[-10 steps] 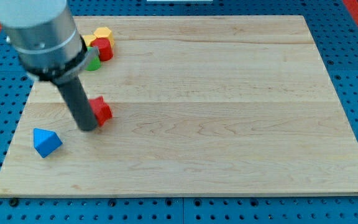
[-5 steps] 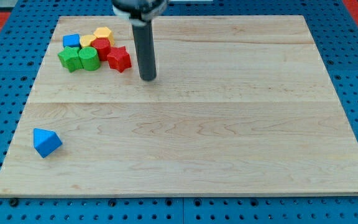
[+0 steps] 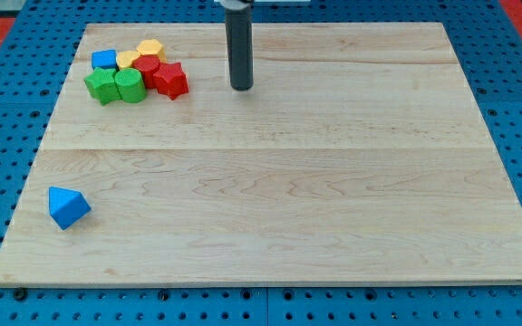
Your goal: Push the red star to the top of the yellow heart
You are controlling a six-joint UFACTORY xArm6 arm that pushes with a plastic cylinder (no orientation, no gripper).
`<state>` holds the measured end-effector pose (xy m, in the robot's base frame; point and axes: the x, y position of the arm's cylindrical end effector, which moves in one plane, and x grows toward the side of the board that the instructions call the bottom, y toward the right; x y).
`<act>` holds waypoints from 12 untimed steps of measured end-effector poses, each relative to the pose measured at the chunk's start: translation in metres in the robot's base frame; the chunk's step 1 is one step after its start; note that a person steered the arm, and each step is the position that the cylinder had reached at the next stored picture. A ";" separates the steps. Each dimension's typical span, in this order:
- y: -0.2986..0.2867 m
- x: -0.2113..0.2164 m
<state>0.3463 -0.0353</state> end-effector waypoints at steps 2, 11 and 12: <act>-0.128 0.034; -0.019 -0.153; -0.067 -0.154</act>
<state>0.1924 -0.1020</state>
